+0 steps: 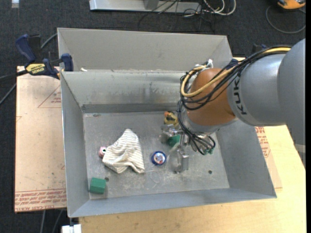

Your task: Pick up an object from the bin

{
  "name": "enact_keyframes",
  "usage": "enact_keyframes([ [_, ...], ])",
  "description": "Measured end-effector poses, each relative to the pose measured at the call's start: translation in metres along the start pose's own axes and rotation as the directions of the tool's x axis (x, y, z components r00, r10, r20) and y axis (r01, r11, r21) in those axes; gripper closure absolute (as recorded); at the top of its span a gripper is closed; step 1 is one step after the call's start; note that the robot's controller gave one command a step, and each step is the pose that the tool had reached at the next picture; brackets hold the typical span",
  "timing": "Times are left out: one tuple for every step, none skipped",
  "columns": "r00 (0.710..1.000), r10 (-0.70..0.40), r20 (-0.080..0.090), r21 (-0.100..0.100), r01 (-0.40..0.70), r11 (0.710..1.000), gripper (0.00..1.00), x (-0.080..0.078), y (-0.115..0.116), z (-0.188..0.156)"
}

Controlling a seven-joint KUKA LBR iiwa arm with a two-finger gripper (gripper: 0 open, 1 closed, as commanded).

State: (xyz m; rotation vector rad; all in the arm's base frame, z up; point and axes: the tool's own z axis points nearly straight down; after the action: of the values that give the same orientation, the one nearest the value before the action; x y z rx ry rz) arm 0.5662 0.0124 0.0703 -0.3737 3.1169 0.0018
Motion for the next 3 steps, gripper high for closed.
enact_keyframes([
  [1.000, 0.000, 0.001, 0.000, 0.000, 1.000, 1.00, -0.0004, 0.0001, -0.0001],
  [1.000, -0.001, 0.000, 0.000, 0.001, 1.000, 0.00, 0.0000, 0.0002, 0.0000],
  [1.000, -0.001, 0.001, 0.000, 0.001, 1.000, 1.00, -0.0004, 0.0002, -0.0001],
])
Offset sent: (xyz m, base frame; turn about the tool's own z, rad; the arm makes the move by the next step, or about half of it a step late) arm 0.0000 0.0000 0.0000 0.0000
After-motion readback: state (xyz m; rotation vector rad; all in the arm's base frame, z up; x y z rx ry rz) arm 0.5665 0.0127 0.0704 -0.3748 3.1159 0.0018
